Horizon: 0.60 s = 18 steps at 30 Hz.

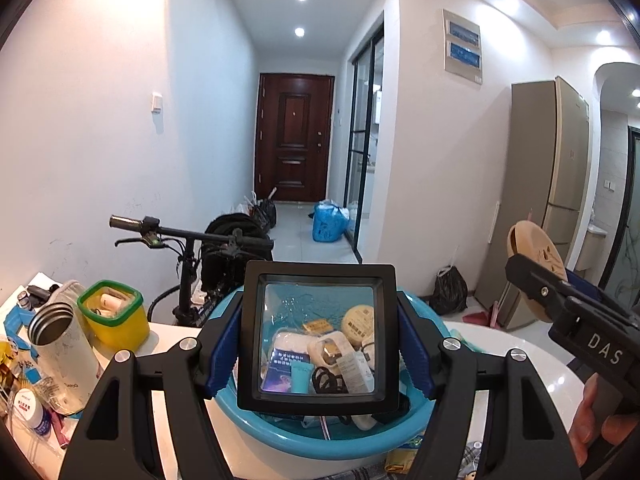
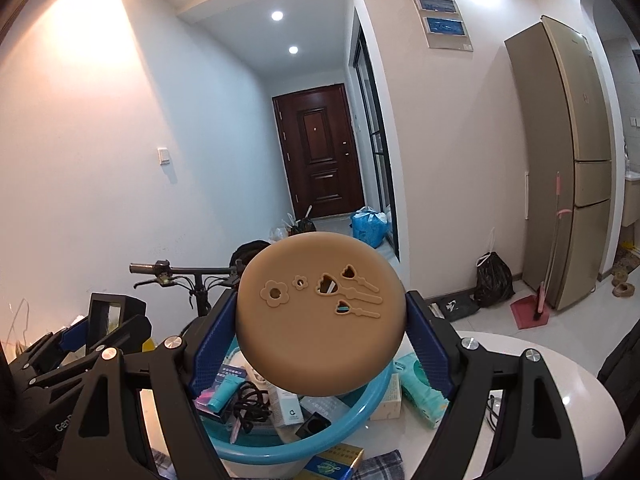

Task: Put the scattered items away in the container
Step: 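Lift the frame and disc up over the turquoise basin with both grippers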

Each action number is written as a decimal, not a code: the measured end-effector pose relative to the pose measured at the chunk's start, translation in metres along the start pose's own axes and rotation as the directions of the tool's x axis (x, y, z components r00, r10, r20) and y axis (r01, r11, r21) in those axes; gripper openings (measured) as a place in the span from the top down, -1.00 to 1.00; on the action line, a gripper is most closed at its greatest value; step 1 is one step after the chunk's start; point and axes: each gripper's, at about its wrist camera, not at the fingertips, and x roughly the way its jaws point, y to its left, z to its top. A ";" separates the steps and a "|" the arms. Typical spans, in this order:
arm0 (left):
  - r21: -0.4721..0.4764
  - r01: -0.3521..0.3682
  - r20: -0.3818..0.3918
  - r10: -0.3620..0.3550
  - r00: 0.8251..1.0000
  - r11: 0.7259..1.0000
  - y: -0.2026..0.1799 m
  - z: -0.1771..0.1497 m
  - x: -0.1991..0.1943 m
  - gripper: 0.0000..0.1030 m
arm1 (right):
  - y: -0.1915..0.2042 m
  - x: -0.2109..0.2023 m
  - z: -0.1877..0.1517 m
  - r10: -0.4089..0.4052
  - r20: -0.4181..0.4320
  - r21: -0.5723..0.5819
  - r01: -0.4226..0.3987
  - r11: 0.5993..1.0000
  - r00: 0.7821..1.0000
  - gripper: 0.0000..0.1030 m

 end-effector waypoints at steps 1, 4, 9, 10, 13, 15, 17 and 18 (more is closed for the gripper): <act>0.009 0.011 -0.018 -0.011 1.000 1.000 -0.002 -0.002 0.005 -0.39 | 0.000 0.003 0.000 0.003 -0.011 -0.005 -0.003 1.000 1.000 -0.56; 0.001 0.035 -0.060 -0.034 0.998 0.999 -0.004 -0.008 0.016 -0.39 | 0.003 0.014 -0.006 0.013 -0.067 -0.047 -0.016 0.999 0.998 -0.57; 0.015 0.013 -0.110 -0.011 0.994 1.000 -0.007 -0.018 0.036 -0.39 | -0.006 0.030 -0.014 0.050 -0.132 -0.004 -0.051 0.999 0.990 -0.57; 0.011 0.017 -0.123 -0.015 0.992 1.000 -0.006 -0.020 0.039 -0.39 | -0.008 0.033 -0.015 0.052 -0.144 -0.002 -0.052 0.999 0.988 -0.57; -0.003 0.012 -0.159 -0.012 0.987 1.000 -0.001 -0.027 0.049 -0.39 | -0.008 0.039 -0.022 0.041 -0.168 -0.013 -0.044 0.999 0.985 -0.57; -0.004 0.000 -0.175 -0.001 0.985 1.000 0.001 -0.031 0.056 -0.39 | -0.007 0.043 -0.025 0.041 -0.182 -0.024 -0.046 0.999 0.982 -0.57; -0.007 -0.010 -0.197 0.009 0.980 1.000 0.004 -0.035 0.064 -0.39 | -0.004 0.047 -0.029 0.046 -0.199 -0.038 -0.054 0.998 0.979 -0.57; -0.010 -0.010 -0.206 0.008 0.979 1.000 0.005 -0.036 0.067 -0.39 | -0.002 0.049 -0.031 0.047 -0.208 -0.047 -0.058 0.997 0.977 -0.57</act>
